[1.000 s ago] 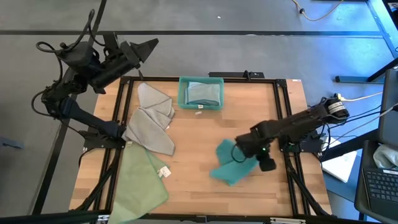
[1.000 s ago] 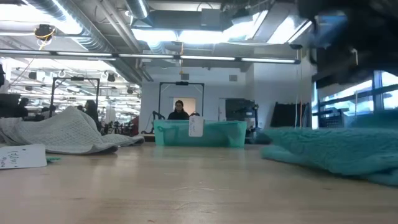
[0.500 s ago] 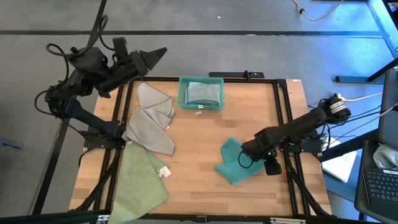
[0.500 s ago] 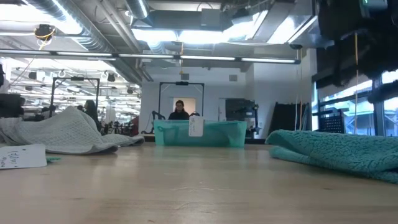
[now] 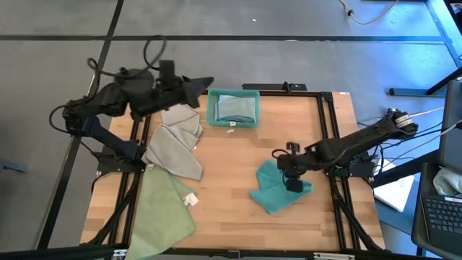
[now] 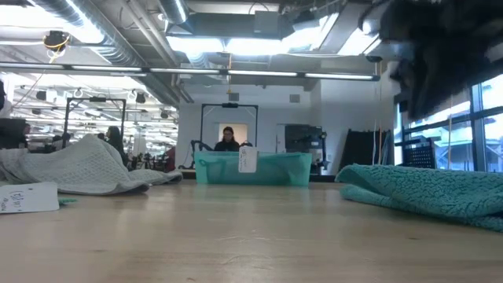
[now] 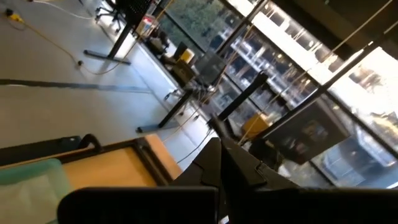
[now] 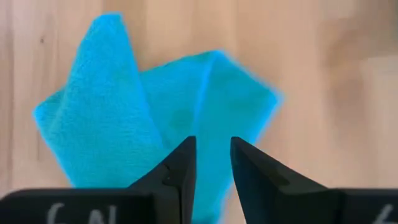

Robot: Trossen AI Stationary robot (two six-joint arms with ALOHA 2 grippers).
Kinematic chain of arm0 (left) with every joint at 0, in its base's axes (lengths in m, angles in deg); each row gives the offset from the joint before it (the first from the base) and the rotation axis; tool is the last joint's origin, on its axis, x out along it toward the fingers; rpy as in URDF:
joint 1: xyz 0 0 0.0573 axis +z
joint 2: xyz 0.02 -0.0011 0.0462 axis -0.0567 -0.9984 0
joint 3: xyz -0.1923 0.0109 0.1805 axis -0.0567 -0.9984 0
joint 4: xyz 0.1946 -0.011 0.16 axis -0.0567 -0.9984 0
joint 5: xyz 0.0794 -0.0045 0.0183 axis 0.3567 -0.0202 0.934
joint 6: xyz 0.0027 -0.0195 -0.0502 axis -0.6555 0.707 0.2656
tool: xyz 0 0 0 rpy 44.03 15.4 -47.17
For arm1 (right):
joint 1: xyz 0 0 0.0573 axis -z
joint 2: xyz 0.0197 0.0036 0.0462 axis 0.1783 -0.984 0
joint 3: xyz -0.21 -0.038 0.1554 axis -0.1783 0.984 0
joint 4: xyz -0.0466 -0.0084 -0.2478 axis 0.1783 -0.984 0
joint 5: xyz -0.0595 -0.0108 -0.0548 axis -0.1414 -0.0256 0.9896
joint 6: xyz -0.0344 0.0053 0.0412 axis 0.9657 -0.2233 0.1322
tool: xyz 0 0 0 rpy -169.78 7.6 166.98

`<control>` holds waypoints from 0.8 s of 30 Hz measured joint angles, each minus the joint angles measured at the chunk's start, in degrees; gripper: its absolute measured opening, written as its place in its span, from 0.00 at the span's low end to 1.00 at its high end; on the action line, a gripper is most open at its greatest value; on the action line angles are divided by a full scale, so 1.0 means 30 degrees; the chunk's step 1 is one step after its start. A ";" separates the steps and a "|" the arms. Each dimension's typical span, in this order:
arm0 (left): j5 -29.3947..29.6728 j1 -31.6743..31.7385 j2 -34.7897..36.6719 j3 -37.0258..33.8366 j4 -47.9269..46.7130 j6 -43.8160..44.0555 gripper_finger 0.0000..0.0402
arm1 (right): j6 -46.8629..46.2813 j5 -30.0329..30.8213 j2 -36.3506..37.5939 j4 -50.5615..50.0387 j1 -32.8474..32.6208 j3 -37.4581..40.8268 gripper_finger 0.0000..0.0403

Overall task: Fold microfiber towels
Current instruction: Prepare the blue towel

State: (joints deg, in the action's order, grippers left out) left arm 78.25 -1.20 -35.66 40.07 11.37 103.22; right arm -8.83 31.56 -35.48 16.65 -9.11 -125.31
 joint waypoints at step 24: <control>-0.3389 -0.1676 -0.1954 -0.0007 -0.3651 0.1524 0.00 | 0.0987 -0.3951 -0.9139 1.1594 0.4966 0.0202 0.13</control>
State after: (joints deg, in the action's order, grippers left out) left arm 68.09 -6.23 -41.52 40.05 0.42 107.79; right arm -5.87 19.71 -62.89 51.43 5.78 -124.70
